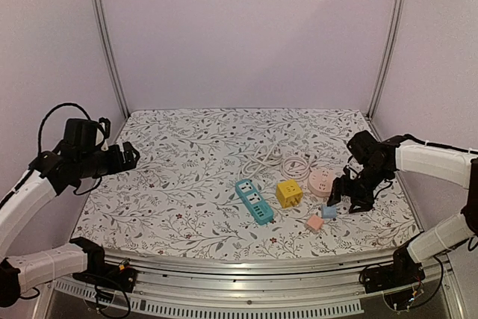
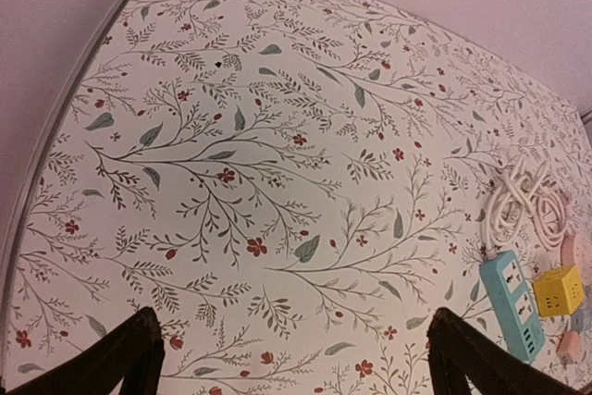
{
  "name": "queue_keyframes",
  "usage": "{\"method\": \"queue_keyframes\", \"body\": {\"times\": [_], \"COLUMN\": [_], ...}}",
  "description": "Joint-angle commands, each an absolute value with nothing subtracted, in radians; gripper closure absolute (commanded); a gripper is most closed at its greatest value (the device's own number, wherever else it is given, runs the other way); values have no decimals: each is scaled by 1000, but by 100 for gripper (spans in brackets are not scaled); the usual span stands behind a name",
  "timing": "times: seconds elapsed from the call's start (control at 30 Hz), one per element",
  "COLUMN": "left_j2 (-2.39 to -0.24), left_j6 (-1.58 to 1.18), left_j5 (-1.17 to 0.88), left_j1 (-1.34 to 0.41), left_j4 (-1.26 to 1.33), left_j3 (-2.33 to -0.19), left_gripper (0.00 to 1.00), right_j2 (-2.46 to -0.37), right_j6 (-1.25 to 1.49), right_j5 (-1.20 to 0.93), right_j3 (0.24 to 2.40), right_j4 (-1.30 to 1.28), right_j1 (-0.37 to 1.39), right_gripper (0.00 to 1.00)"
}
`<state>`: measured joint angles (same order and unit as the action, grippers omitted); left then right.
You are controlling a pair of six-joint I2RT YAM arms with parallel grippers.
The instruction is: Insert the plug
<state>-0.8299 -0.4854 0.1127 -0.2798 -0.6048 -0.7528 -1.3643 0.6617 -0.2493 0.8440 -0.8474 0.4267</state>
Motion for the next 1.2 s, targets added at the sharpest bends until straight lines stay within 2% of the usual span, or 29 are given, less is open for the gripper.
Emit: {"method": "queue_keyframes", "body": {"times": [0.0, 0.33, 0.87, 1.17], "left_j2": [-836, -827, -820, -817], "left_j6": [-478, -483, -491, -492], "left_j5": [125, 158, 190, 208], "left_j1": [-306, -338, -381, -405], "left_j4": [-632, -647, -656, -664], "left_j3": [-780, -786, -789, -790], "left_gripper": [0, 1, 1, 1], "right_j2": [-1417, -1572, -1662, -1700], "right_j6": [686, 700, 697, 698], "right_j5": [-203, -158, -57, -46], "right_j3": [850, 944, 1030, 1060], "right_j4": [-840, -839, -911, -911], "right_j1": [441, 484, 540, 549], "right_gripper": [24, 28, 36, 43]}}
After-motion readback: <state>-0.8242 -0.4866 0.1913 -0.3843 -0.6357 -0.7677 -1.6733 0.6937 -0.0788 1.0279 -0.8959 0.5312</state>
